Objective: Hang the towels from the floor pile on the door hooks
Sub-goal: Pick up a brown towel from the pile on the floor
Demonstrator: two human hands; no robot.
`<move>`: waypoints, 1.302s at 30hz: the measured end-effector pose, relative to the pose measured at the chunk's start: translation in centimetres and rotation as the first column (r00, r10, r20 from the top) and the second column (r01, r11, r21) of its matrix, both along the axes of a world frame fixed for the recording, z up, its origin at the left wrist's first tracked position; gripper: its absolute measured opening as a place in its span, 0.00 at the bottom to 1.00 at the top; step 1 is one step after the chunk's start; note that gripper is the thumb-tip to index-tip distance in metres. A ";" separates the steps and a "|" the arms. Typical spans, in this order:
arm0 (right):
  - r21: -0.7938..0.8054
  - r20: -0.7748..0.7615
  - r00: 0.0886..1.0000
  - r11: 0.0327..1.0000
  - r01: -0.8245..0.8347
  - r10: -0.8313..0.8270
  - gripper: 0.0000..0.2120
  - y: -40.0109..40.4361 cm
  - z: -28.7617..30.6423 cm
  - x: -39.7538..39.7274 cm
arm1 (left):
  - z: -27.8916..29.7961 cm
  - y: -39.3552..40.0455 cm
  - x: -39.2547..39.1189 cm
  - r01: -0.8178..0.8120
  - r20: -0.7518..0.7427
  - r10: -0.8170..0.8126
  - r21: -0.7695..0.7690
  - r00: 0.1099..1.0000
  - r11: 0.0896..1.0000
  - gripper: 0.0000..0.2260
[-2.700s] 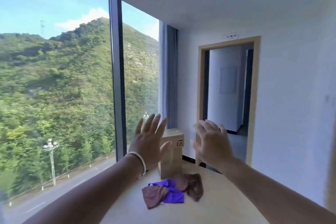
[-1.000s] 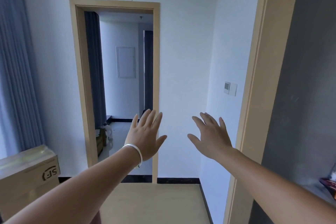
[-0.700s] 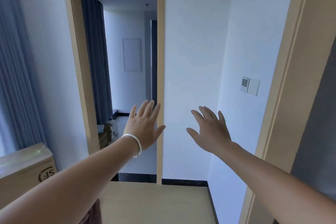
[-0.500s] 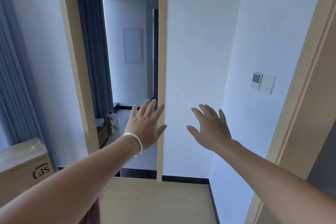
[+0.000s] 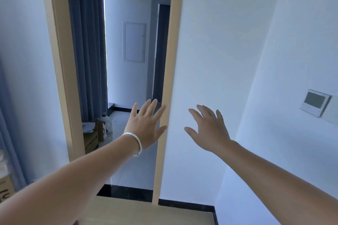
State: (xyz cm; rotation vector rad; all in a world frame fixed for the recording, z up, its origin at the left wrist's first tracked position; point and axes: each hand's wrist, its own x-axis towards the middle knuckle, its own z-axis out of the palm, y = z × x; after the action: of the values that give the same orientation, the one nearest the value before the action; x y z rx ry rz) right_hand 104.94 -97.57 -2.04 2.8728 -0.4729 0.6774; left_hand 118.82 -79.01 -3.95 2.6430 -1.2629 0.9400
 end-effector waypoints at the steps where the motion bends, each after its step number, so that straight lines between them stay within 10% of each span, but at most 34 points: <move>1: -0.005 -0.001 1.000 1.000 -0.011 0.011 0.29 -0.4 0.4 2.4 | 0.3 -0.3 2.2 -0.010 0.009 0.010 0.005 1.000 1.000 0.31; 22: -0.013 0.011 0.831 0.831 -0.556 0.556 0.29 6.2 -1.1 42.0 | -1.2 9.6 29.8 -0.537 -0.051 0.537 0.013 0.842 0.843 0.30; 39: 0.108 -0.160 0.294 0.313 -0.944 0.942 0.31 20.3 -8.4 61.2 | -9.0 22.1 33.5 -0.959 -0.247 0.936 0.064 0.252 0.275 0.31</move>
State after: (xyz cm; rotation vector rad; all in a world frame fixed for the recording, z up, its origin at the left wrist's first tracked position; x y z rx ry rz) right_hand 166.18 -77.30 -10.42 2.8772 1.4407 0.4357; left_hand 152.30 -56.96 -12.93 3.1458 0.6906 0.5884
